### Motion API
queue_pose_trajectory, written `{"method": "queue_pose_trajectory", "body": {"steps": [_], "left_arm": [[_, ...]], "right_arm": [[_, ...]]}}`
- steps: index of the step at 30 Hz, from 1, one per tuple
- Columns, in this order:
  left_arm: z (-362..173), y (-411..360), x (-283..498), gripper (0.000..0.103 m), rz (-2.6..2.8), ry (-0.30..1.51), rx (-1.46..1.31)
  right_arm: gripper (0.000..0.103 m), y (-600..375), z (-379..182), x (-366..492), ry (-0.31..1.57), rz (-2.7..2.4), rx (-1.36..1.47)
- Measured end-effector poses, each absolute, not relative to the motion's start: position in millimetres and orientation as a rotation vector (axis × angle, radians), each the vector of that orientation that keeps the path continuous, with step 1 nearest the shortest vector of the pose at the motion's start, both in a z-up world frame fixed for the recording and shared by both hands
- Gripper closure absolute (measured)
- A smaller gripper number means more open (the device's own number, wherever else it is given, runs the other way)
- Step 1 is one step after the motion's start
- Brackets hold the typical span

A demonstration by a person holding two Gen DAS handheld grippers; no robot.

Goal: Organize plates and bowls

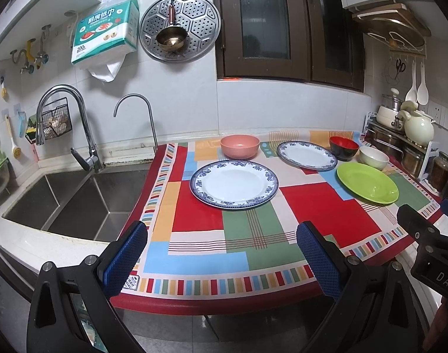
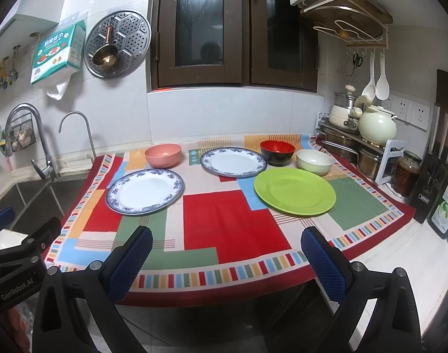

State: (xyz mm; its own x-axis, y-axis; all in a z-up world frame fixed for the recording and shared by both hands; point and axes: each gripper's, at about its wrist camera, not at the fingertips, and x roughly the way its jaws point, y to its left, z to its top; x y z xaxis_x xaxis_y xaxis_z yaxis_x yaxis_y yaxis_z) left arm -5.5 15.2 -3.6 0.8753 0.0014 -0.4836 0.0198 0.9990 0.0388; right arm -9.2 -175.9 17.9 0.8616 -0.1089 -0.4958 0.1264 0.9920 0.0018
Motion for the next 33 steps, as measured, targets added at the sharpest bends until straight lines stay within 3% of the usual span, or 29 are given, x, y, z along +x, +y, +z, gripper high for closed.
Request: {"method": "queue_pose_trajectory", "body": {"steps": [19, 33], "left_arm": [[-3.3, 31.4, 3.1, 0.000, 0.010, 0.515, 0.059], [2.5, 35.9, 65.1, 0.000, 0.128, 0.507, 0.065]], "right_arm": [[0.001, -163.3, 10.9, -2.8, 0.552, -0.103, 0.035], [0.001, -155.4, 13.7, 68.8, 0.532, -0.046, -0.028]]}}
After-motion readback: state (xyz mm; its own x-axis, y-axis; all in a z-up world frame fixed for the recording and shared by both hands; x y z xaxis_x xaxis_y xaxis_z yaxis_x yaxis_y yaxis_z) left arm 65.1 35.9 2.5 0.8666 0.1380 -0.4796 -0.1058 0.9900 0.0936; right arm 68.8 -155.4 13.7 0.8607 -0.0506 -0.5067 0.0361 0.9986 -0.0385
